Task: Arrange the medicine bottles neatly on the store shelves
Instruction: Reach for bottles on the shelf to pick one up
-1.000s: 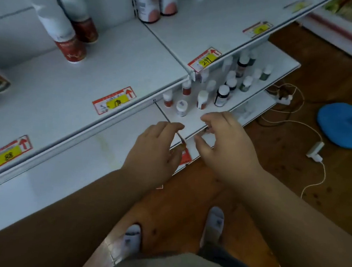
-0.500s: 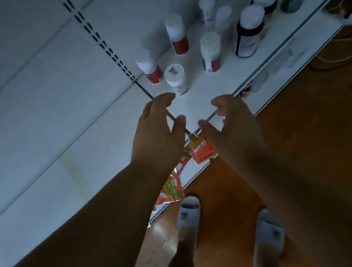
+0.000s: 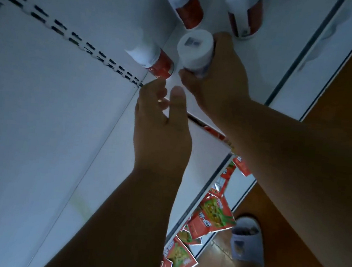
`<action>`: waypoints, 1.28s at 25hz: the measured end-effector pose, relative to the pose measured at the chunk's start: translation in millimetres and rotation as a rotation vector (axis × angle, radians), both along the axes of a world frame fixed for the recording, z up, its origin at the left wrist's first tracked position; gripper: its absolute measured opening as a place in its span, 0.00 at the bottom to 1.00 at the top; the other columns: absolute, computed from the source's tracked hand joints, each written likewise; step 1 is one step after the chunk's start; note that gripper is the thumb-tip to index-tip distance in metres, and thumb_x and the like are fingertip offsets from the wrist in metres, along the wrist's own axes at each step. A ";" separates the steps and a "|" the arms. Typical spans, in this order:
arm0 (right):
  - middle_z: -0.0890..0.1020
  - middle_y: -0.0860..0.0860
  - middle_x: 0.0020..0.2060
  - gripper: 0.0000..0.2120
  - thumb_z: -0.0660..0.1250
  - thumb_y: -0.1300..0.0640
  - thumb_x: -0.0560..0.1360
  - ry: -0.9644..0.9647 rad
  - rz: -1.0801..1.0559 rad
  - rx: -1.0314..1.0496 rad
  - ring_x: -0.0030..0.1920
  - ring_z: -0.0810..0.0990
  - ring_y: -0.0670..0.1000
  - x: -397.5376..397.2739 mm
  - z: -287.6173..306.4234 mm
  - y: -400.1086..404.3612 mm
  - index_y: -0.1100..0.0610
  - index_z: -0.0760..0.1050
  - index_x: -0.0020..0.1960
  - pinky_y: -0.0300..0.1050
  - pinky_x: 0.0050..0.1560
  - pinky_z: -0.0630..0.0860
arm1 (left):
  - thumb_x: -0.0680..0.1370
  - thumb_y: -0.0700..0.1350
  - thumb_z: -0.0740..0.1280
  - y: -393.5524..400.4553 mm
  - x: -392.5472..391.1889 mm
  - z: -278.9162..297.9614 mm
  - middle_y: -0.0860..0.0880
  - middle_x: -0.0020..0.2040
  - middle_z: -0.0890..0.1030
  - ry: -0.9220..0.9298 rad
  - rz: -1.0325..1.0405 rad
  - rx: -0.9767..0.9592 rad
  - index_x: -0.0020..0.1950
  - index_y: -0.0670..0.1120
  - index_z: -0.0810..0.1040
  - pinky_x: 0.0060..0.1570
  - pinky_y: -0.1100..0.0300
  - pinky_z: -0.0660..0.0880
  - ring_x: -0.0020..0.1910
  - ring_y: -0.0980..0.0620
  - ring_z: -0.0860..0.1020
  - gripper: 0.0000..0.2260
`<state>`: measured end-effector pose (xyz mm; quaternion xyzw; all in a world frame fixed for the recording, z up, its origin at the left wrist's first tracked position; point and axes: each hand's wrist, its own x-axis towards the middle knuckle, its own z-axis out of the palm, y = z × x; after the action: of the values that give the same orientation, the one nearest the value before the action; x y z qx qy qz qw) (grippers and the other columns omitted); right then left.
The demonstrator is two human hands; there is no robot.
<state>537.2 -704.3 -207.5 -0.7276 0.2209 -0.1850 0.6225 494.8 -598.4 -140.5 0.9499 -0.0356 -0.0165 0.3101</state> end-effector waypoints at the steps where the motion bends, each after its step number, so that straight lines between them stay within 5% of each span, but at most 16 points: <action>1: 0.79 0.45 0.46 0.25 0.75 0.54 0.68 -0.028 0.000 0.173 0.47 0.81 0.43 -11.5 6.4 -6.1 0.57 0.68 0.60 0.39 0.49 0.80 | 0.82 0.57 0.54 0.2 -4.3 4.7 0.56 0.61 0.76 0.000 0.006 -0.031 0.67 0.53 0.69 0.49 0.71 0.69 0.56 0.58 0.75 0.16; 4: 0.79 0.50 0.42 0.22 0.71 0.50 0.67 0.033 0.022 0.660 0.44 0.83 0.49 -55.3 29.4 -32.9 0.56 0.70 0.56 0.50 0.48 0.82 | 0.83 0.57 0.51 -11.8 -26.2 26.2 0.60 0.53 0.76 0.014 0.014 -0.196 0.61 0.55 0.71 0.51 0.67 0.70 0.54 0.61 0.76 0.13; 6: 0.81 0.54 0.51 0.34 0.75 0.39 0.62 0.141 0.084 0.909 0.53 0.83 0.58 -90.2 57.7 -57.7 0.55 0.72 0.61 0.62 0.57 0.79 | 0.80 0.59 0.50 -34.2 -48.4 50.5 0.61 0.53 0.76 0.066 0.012 -0.266 0.60 0.58 0.70 0.55 0.64 0.71 0.57 0.60 0.76 0.15; 9: 0.81 0.54 0.57 0.47 0.75 0.27 0.54 0.215 0.138 0.860 0.57 0.82 0.57 -151.7 130.0 -94.7 0.53 0.72 0.64 0.61 0.58 0.78 | 0.78 0.60 0.48 -77.3 -92.4 105.6 0.61 0.55 0.76 0.178 -0.006 -0.344 0.61 0.58 0.69 0.58 0.62 0.71 0.59 0.58 0.76 0.18; 13: 0.86 0.51 0.44 0.24 0.68 0.42 0.70 0.144 0.076 1.101 0.46 0.85 0.51 -216.2 253.3 -159.1 0.56 0.76 0.60 0.49 0.46 0.81 | 0.79 0.60 0.47 -136.2 -145.4 206.2 0.59 0.56 0.76 0.236 -0.071 -0.383 0.63 0.55 0.70 0.59 0.60 0.73 0.58 0.59 0.75 0.20; 19: 0.84 0.58 0.45 0.15 0.67 0.51 0.70 0.156 0.059 0.981 0.46 0.82 0.59 -285.1 420.0 -253.9 0.56 0.78 0.53 0.56 0.47 0.82 | 0.75 0.68 0.49 -215.1 -202.6 343.8 0.58 0.57 0.78 0.312 -0.268 -0.557 0.62 0.57 0.73 0.62 0.51 0.74 0.59 0.58 0.76 0.25; 22: 0.82 0.58 0.44 0.19 0.67 0.50 0.67 0.128 0.085 0.937 0.44 0.81 0.58 -284.2 476.8 -289.7 0.57 0.77 0.56 0.57 0.50 0.80 | 0.75 0.67 0.47 -243.2 -194.7 385.3 0.59 0.61 0.76 0.228 -0.386 -0.551 0.65 0.55 0.72 0.61 0.61 0.71 0.61 0.63 0.73 0.27; 27: 0.79 0.56 0.41 0.25 0.63 0.45 0.69 0.036 0.075 0.872 0.39 0.80 0.54 -228.6 528.4 -348.0 0.60 0.76 0.60 0.50 0.41 0.81 | 0.78 0.63 0.48 -290.9 -133.8 423.0 0.58 0.60 0.76 0.172 -0.445 -0.593 0.66 0.55 0.71 0.59 0.66 0.68 0.61 0.62 0.73 0.24; 32: 0.82 0.57 0.39 0.32 0.68 0.40 0.63 -0.042 0.078 0.887 0.37 0.83 0.54 -194.8 553.2 -409.1 0.60 0.76 0.59 0.49 0.36 0.83 | 0.76 0.65 0.48 -356.3 -72.2 443.9 0.53 0.60 0.76 0.104 -0.534 -0.619 0.66 0.50 0.72 0.62 0.57 0.71 0.61 0.56 0.74 0.28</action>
<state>342.4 -1113.3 345.6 -0.3940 0.2385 -0.0636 0.8854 422.6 -954.8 303.4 0.7670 -0.2685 -0.1326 0.5676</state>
